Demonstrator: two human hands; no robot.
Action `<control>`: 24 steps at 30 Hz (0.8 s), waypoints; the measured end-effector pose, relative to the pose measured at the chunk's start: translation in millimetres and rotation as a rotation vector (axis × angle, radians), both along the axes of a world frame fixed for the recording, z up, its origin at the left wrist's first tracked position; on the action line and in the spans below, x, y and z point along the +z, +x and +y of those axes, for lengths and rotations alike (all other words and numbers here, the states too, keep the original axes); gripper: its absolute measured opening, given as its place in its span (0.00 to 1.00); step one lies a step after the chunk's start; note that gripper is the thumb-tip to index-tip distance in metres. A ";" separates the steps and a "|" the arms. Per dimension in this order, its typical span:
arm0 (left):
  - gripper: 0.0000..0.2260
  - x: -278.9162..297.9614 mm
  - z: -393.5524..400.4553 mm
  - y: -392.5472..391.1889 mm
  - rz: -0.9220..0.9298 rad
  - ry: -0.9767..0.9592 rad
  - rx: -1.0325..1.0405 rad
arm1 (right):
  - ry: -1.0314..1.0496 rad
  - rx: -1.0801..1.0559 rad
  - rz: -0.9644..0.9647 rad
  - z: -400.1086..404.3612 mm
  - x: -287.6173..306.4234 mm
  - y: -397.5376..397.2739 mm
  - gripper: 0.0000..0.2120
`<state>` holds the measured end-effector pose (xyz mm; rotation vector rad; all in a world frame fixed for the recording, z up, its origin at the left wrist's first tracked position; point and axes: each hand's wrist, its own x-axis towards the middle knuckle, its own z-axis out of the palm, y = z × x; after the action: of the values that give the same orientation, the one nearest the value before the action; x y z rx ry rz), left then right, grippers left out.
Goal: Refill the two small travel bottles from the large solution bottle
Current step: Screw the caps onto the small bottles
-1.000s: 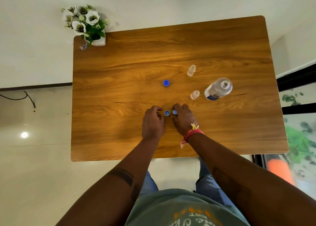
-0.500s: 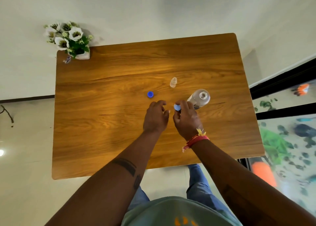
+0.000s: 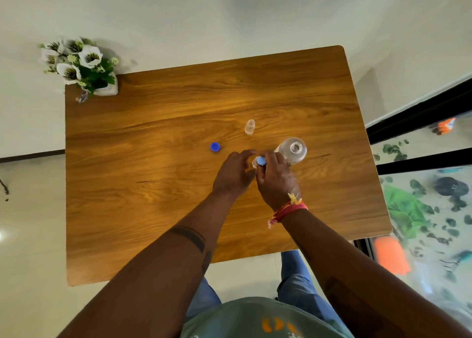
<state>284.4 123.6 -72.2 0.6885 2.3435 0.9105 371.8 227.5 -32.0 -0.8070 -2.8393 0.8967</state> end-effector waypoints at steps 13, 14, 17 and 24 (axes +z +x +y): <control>0.17 1.4 1.9 -5.5 0.012 0.006 0.027 | 0.019 0.009 -0.177 2.7 4.2 -14.1 0.16; 0.16 2.2 1.1 -5.3 0.017 0.001 0.034 | 0.015 0.009 -0.201 3.7 4.7 -15.6 0.18; 0.17 2.6 -2.9 -4.6 0.050 -0.032 0.038 | -0.005 0.018 -0.235 3.3 6.8 -14.5 0.25; 0.16 2.4 -7.5 -0.1 0.016 -0.005 0.104 | 0.055 0.140 -0.096 -0.9 8.1 -3.6 0.17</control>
<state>284.2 116.0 -69.8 0.5792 2.4140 0.9469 368.3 226.6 -23.9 -0.6694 -3.0212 0.8125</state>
